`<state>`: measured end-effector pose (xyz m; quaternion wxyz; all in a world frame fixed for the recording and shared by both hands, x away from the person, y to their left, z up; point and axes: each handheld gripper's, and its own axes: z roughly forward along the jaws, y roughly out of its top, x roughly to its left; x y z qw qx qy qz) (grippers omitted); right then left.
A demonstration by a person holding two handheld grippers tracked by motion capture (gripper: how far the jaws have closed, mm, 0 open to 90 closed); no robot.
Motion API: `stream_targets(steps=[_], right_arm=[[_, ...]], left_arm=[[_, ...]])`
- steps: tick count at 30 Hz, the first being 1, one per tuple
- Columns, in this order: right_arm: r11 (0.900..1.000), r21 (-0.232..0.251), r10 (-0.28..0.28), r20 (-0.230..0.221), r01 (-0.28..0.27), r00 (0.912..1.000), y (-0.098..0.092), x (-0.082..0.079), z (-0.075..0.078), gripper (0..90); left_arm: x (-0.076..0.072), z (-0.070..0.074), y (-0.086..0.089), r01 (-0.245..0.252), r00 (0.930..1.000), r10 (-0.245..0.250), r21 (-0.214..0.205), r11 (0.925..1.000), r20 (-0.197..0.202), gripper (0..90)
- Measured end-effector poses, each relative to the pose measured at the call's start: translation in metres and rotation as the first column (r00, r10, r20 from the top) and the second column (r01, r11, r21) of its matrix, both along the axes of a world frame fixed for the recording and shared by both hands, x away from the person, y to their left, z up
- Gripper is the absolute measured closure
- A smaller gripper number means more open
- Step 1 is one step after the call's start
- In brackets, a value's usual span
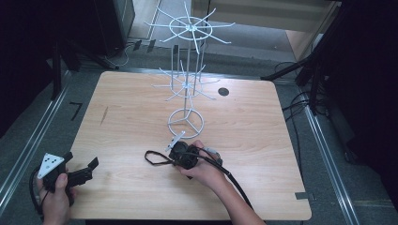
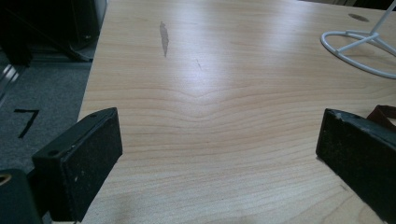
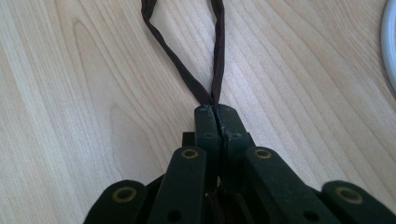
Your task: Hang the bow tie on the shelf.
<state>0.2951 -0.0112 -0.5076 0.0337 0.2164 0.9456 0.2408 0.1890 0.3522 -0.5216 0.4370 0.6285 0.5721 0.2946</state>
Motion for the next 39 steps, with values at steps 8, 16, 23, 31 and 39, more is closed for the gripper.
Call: stream_targets(steps=[8, 16, 23, 31, 39], right_arm=[[0.9957, 0.082, -0.051, 0.083, 0.044, 0.9952, -0.01, -0.005, 0.001, 90.0], [0.9613, 0.256, -0.15, 0.179, 0.101, 0.9724, -0.036, -0.014, 0.024, 90.0], [0.925, 0.361, -0.214, 0.239, 0.118, 0.9471, -0.054, -0.019, 0.039, 90.0], [0.8937, 0.428, -0.278, 0.29, 0.136, 0.9157, -0.066, -0.024, 0.053, 90.0], [0.8566, 0.497, -0.339, 0.336, 0.14, 0.8789, -0.079, -0.029, 0.069, 90.0]], left_arm=[[0.0, 0.0, 0.0, 0.0, 1.0, 0.0, 0.001, 1.0, -0.002, 1.0], [0.0, 0.0, -0.001, 0.004, 1.0, -0.004, 0.01, 0.9999, -0.005, 1.0], [0.0, 0.0, -0.001, 0.001, 1.0, -0.001, 0.011, 0.9999, -0.007, 1.0], [0.0, 0.0, 0.0, 0.005, 0.9999, -0.005, 0.008, 1.0, -0.01, 1.0], [0.0, 0.0, 0.0, 0.003, 1.0, -0.003, 0.007, 1.0, -0.009, 1.0]])
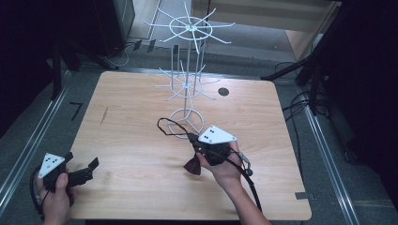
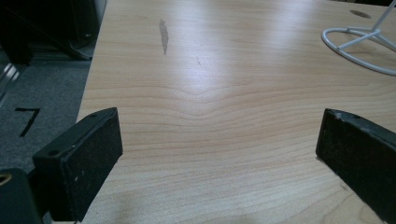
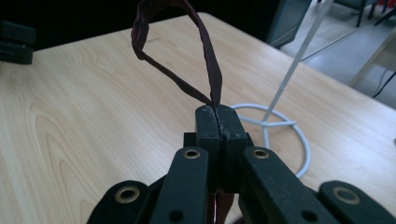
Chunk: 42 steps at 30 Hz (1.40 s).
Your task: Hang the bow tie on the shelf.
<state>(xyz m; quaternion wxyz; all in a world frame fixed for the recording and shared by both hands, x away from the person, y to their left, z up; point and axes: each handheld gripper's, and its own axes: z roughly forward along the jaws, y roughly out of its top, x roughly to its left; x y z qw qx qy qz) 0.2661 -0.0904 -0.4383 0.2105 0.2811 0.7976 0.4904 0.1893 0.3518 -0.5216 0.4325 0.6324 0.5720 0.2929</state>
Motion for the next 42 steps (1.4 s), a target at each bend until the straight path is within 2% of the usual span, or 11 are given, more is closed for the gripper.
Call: stream_targets(steps=[7, 13, 20, 25, 32, 42], right_arm=[[0.9982, 0.049, -0.038, 0.054, 0.036, 0.9978, -0.013, -0.004, 0.013, 90.0], [0.996, 0.073, -0.056, 0.07, 0.051, 0.996, -0.019, -0.008, 0.022, 90.0], [0.9908, 0.102, -0.103, 0.129, 0.09, 0.9863, -0.028, -0.014, 0.037, 90.0], [0.984, 0.133, -0.136, 0.131, 0.118, 0.9821, -0.036, -0.012, 0.042, 90.0], [0.9761, 0.156, -0.17, 0.114, 0.151, 0.9789, -0.04, -0.006, 0.039, 90.0], [0.9706, 0.146, -0.208, 0.104, 0.192, 0.9727, -0.035, 0.008, 0.027, 90.0]], left_arm=[[0.0, 0.0, 0.0, -0.002, 1.0, 0.002, -0.002, 1.0, 0.001, 1.0], [0.0, 0.0, 0.0, 0.001, 1.0, -0.001, -0.002, 1.0, -0.002, 1.0], [0.0, 0.0, 0.0, 0.004, 1.0, -0.004, -0.002, 1.0, -0.001, 1.0], [-0.001, 0.0, 0.001, 0.009, 0.9999, -0.009, -0.006, 0.9999, 0.009, 1.0], [-0.002, 0.0, 0.001, 0.015, 0.9992, -0.014, -0.017, 0.9997, 0.039, 1.0], [-0.002, 0.0, 0.002, 0.02, 0.9989, -0.019, -0.028, 0.9994, 0.044, 1.0]])
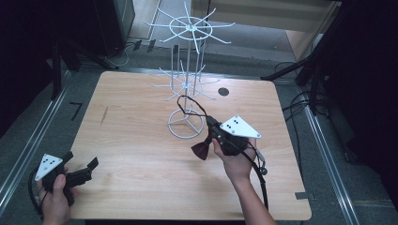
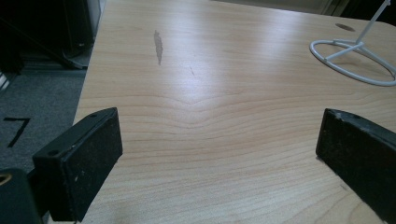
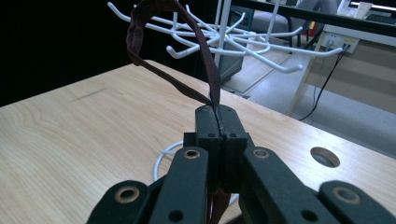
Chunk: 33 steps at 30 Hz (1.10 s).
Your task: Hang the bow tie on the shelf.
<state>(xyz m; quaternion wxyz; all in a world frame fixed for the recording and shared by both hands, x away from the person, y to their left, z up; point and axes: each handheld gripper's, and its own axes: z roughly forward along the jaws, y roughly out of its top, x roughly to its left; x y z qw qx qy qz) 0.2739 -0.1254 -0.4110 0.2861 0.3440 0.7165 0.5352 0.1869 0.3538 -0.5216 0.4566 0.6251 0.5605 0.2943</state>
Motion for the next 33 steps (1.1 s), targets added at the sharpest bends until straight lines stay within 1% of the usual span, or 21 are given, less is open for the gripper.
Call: stream_targets(steps=[2, 8, 12, 16, 19, 21, 24, 27, 28, 33], right_arm=[[0.9999, -0.007, -0.008, -0.004, 0.008, 1.0, 0.001, 0.003, -0.003, 90.0], [0.9997, 0.001, -0.026, -0.02, 0.026, 0.9995, 0.003, 0.012, -0.009, 90.0], [0.9992, -0.011, -0.039, -0.021, 0.039, 0.999, 0.006, 0.016, -0.013, 90.0], [0.9972, -0.023, -0.072, -0.021, 0.071, 0.9972, 0.009, 0.02, -0.021, 90.0], [0.9963, -0.029, -0.082, -0.026, 0.081, 0.9963, 0.011, 0.022, -0.024, 90.0], [0.9956, -0.044, -0.084, -0.038, 0.082, 0.9957, 0.015, 0.025, -0.03, 90.0], [0.9955, -0.052, -0.082, -0.051, 0.079, 0.9954, 0.019, 0.028, -0.035, 90.0], [0.9958, -0.053, -0.077, -0.06, 0.074, 0.9952, 0.021, 0.03, -0.038, 90.0], [0.9963, -0.053, -0.072, -0.072, 0.068, 0.9948, 0.023, 0.032, -0.041, 90.0], [0.9965, -0.059, -0.065, -0.094, 0.059, 0.9934, 0.025, 0.036, -0.047, 90.0]], left_arm=[[0.0, 0.0, 0.0, -0.001, 1.0, 0.001, -0.003, 1.0, 0.0, 1.0], [0.001, 0.0, 0.0, 0.002, 1.0, -0.002, -0.002, 1.0, -0.005, 1.0], [0.001, 0.0, 0.0, 0.001, 1.0, -0.001, -0.003, 1.0, -0.006, 1.0], [0.001, 0.0, 0.0, 0.004, 1.0, -0.004, -0.002, 1.0, -0.006, 1.0], [0.001, 0.0, 0.0, 0.006, 1.0, -0.006, -0.003, 1.0, -0.007, 1.0], [0.001, 0.0, 0.001, 0.007, 1.0, -0.007, -0.003, 1.0, -0.007, 1.0], [0.001, 0.0, 0.001, 0.006, 1.0, -0.006, -0.004, 1.0, -0.006, 1.0], [0.001, 0.0, 0.001, 0.006, 1.0, -0.006, -0.004, 1.0, -0.007, 1.0], [0.001, 0.0, 0.001, 0.006, 1.0, -0.006, -0.004, 1.0, -0.007, 1.0], [0.001, 0.0, 0.001, 0.006, 1.0, -0.006, -0.004, 1.0, -0.008, 1.0]])
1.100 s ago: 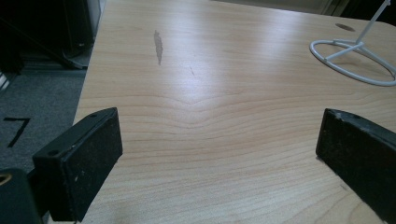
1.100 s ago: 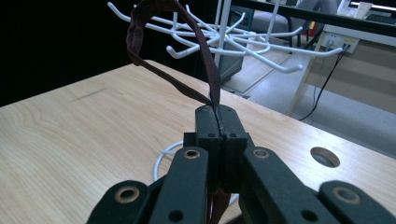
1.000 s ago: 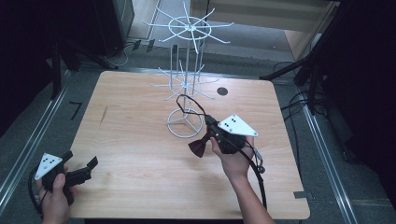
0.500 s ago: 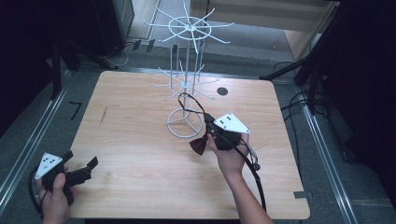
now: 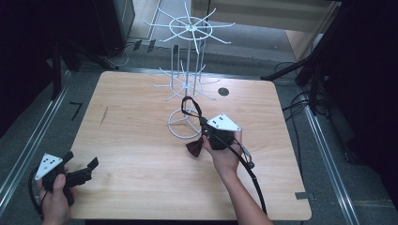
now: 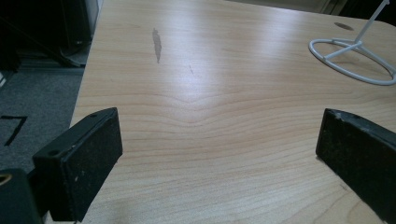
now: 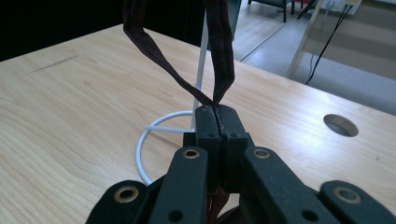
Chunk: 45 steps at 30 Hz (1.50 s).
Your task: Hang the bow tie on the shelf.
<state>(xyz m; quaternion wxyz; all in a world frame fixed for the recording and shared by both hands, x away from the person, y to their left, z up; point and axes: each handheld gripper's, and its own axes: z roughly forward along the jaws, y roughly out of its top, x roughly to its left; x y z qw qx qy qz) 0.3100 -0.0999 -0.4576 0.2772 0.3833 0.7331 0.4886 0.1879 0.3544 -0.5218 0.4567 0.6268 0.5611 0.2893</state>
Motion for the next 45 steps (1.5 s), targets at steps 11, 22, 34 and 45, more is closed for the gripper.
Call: stream_targets(steps=[11, 22, 34, 45], right_arm=[[0.9975, 0.044, 0.058, -0.076, -0.055, 0.9954, -0.001, 0.01, -0.009, 86.6], [0.9912, 0.086, 0.106, -0.06, -0.101, 0.9925, -0.014, 0.001, -0.002, 33.7], [0.9861, 0.145, 0.094, -0.085, -0.081, 0.9919, -0.039, -0.009, 0.008, 2.0], [0.9876, 0.144, 0.074, -0.086, -0.062, 0.9936, -0.066, -0.021, 0.004, 0.0]], left_arm=[[0.0, 0.0, 0.0, 0.0, 1.0, 0.0, -0.001, 1.0, 0.001, 1.0], [0.0, 0.0, 0.0, -0.004, 1.0, 0.004, 0.004, 1.0, 0.001, 1.0], [-0.001, 0.0, -0.001, -0.006, 1.0, 0.006, 0.004, 1.0, 0.004, 1.0], [-0.001, 0.0, -0.001, -0.009, 1.0, 0.009, 0.006, 0.9999, 0.003, 1.0]])
